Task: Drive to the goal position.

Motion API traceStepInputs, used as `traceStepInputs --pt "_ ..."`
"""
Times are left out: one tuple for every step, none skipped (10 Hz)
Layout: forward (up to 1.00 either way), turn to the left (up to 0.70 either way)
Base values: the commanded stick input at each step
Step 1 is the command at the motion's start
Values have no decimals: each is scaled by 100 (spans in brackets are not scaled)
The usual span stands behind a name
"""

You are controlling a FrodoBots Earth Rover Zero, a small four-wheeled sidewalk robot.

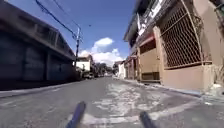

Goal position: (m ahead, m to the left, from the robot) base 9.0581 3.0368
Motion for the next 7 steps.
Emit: traceStepInputs --pt "100 0" --pt "100 4" --pt "100 2" --pt "100 0" --pt "100 0" --pt "100 0" --pt "100 0"
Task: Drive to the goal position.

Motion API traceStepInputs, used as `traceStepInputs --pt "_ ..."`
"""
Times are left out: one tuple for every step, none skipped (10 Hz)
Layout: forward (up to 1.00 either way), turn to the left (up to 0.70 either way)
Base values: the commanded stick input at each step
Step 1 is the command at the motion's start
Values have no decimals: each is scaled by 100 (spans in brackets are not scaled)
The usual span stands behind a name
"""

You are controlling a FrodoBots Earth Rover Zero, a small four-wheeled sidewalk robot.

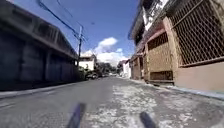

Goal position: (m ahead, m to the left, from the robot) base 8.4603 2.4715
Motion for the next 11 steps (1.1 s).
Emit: traceStepInputs --pt "100 -6" --pt "100 -28" --pt "100 -37" --pt "100 -40" --pt "100 -40" --pt "100 -40" --pt "100 -10" --pt "100 4" --pt "100 9" --pt "100 16" --pt "100 13"
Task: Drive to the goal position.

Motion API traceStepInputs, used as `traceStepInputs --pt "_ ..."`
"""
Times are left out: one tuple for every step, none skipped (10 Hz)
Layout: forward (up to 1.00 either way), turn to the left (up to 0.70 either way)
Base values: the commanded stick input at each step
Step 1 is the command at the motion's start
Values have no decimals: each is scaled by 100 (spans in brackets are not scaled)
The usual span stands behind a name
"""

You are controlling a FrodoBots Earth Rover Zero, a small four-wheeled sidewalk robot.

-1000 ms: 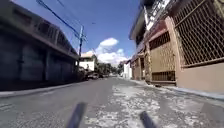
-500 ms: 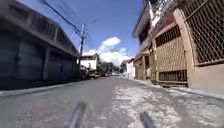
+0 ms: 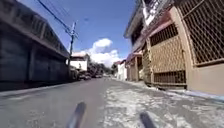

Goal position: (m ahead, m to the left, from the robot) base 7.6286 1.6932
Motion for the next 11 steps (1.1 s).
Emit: traceStepInputs --pt "100 9" --pt "100 9" --pt "100 15" --pt "100 24" --pt "100 7" --pt "100 0" --pt "100 0" --pt "100 0" --pt "100 0" --pt "100 0" --pt "100 0"
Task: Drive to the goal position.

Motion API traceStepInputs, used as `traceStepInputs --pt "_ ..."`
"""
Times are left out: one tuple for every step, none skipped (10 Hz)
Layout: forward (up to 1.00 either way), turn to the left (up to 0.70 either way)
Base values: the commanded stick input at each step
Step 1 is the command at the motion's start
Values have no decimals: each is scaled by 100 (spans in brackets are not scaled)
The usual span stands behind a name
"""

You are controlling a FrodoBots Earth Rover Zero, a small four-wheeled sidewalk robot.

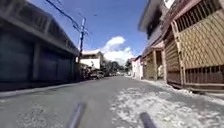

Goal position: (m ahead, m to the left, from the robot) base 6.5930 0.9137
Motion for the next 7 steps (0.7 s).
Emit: traceStepInputs --pt "100 0" --pt "100 0" --pt "100 0" --pt "100 0" --pt "100 -14" --pt "100 -40" --pt "100 -40"
